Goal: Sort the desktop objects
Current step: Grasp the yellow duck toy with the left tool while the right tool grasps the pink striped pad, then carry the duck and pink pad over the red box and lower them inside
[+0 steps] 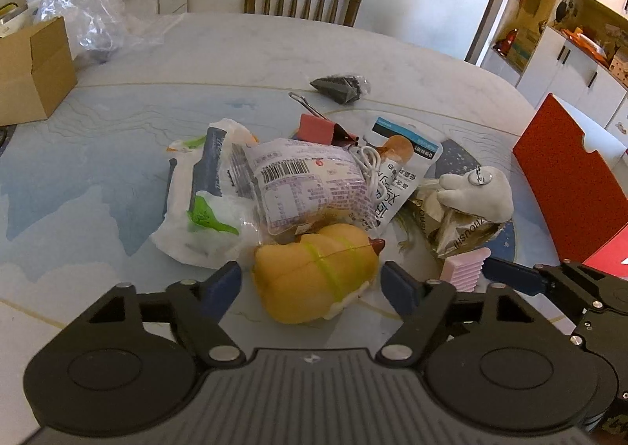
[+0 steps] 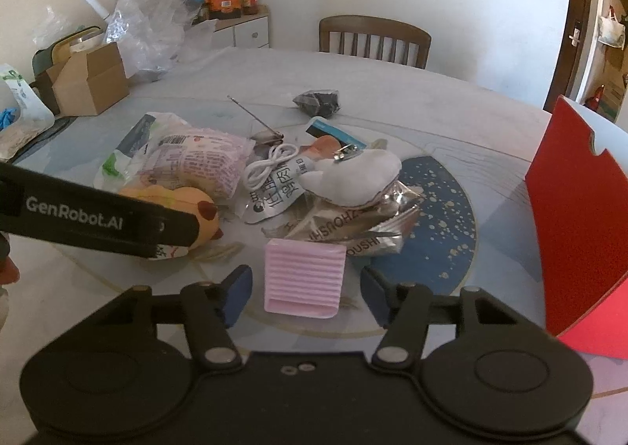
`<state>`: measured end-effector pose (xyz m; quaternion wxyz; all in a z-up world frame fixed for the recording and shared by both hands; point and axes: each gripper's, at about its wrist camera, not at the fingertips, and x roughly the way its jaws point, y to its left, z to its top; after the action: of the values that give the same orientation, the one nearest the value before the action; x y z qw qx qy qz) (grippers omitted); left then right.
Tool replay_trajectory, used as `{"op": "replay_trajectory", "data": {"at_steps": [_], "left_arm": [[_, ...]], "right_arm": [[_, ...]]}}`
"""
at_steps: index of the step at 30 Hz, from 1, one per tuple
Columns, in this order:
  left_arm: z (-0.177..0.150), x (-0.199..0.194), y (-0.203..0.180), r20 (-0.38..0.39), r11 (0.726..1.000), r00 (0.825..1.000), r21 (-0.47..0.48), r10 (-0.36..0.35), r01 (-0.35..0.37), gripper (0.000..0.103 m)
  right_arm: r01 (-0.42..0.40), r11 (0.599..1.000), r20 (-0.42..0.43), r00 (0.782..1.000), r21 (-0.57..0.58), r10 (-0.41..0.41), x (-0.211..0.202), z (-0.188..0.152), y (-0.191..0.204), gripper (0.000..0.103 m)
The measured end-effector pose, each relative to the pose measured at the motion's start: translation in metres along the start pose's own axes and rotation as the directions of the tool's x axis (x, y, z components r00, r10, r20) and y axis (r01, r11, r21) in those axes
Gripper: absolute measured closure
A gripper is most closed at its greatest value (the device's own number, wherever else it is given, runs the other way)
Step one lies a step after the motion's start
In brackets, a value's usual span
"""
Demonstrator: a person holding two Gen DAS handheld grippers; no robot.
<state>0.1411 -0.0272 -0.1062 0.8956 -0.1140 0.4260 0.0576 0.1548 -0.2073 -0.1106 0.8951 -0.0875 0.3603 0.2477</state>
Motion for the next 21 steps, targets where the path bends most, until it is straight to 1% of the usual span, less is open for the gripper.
{"op": "replay_trajectory", "data": {"at_steps": [2, 4, 5, 9, 13, 21], "left_arm": [[0.000, 0.000, 0.000, 0.000, 1.000, 1.000, -0.002, -0.005, 0.005, 0.029], [-0.001, 0.000, -0.001, -0.004, 1.000, 1.000, 0.003, -0.003, 0.003, 0.036], [-0.001, 0.000, -0.001, -0.003, 1.000, 1.000, 0.007, 0.006, -0.006, 0.038], [-0.002, -0.001, -0.001, -0.002, 1.000, 1.000, 0.014, 0.001, -0.001, 0.041], [-0.003, -0.005, -0.002, 0.003, 0.999, 1.000, 0.035, 0.000, 0.000, 0.044], [-0.006, -0.025, -0.003, 0.027, 0.997, 0.998, 0.060, -0.049, 0.047, 0.045]], "right_arm": [[-0.005, 1.000, -0.005, 1.000, 0.003, 0.005, 0.000, 0.000, 0.000, 0.047], [-0.013, 1.000, -0.012, 1.000, 0.000, 0.013, 0.001, 0.000, 0.000, 0.051], [-0.015, 1.000, -0.014, 1.000, 0.000, 0.015, 0.002, 0.000, 0.001, 0.053], [-0.017, 1.000, -0.016, 1.000, 0.004, 0.018, 0.002, 0.002, 0.001, 0.063], [-0.012, 1.000, -0.003, 1.000, 0.006, 0.012, -0.002, 0.003, 0.001, 0.063], [0.010, 0.999, 0.012, 1.000, 0.046, -0.010, -0.022, 0.003, -0.003, 0.063]]}}
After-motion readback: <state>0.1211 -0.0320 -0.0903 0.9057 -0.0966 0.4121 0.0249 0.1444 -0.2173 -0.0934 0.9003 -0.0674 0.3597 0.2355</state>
